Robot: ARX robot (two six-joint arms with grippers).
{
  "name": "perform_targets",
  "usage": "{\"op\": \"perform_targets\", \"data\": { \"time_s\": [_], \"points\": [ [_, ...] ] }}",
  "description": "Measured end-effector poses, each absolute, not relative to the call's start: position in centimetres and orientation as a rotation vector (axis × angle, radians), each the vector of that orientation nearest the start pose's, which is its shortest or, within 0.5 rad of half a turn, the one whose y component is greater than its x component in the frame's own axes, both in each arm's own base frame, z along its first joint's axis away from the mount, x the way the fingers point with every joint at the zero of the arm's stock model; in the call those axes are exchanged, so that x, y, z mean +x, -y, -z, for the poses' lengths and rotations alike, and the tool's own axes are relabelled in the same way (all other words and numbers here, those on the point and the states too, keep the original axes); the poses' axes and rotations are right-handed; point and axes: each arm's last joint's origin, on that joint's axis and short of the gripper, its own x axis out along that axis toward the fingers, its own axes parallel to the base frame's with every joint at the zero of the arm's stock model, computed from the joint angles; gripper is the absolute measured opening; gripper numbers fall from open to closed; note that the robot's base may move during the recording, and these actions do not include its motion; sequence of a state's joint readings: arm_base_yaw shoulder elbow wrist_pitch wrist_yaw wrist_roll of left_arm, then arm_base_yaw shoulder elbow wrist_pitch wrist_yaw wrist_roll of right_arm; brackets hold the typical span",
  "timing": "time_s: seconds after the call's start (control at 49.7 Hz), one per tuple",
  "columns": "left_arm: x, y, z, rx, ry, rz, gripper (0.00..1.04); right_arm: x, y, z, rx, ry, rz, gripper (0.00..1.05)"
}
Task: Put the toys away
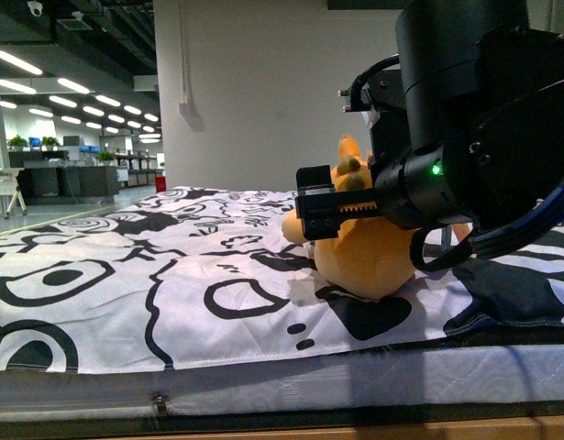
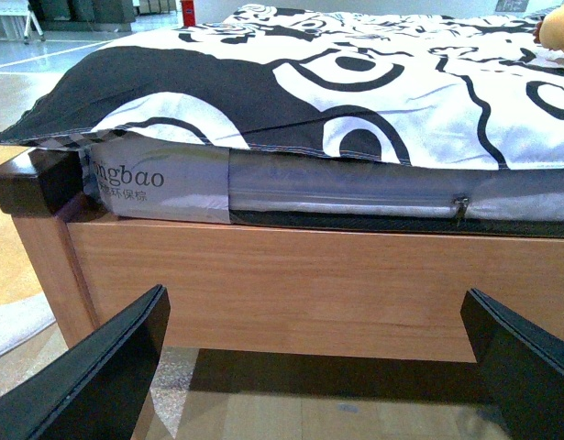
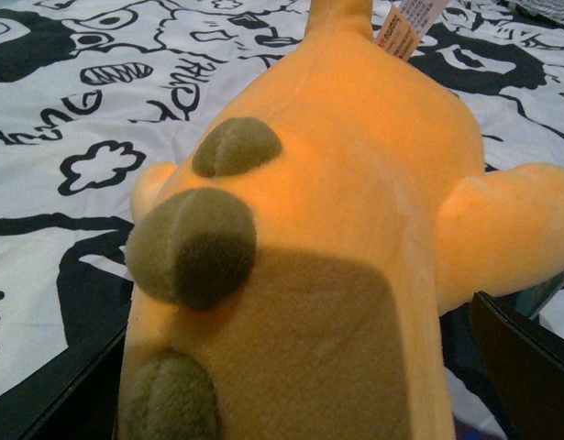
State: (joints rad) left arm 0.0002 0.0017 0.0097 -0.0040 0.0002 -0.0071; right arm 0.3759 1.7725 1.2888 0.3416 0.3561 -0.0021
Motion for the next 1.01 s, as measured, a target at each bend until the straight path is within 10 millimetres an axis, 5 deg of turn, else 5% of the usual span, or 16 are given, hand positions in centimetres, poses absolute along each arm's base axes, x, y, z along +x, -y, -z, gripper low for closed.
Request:
{"op": "perform_targets", "data": {
  "time_s": [0.583, 1.005],
  "points": [
    [9.7, 0.0, -16.6, -0.007, 0.004, 0.0, 0.99, 40.0, -16.1, -28.6, -0.064, -0.131, -0.012, 1.02],
    [9.7, 0.0, -16.6, -0.007, 0.004, 0.0, 0.99, 39.6, -14.9, -29.1, -0.062, -0.109, -0.029, 0.39]
  ]
}}
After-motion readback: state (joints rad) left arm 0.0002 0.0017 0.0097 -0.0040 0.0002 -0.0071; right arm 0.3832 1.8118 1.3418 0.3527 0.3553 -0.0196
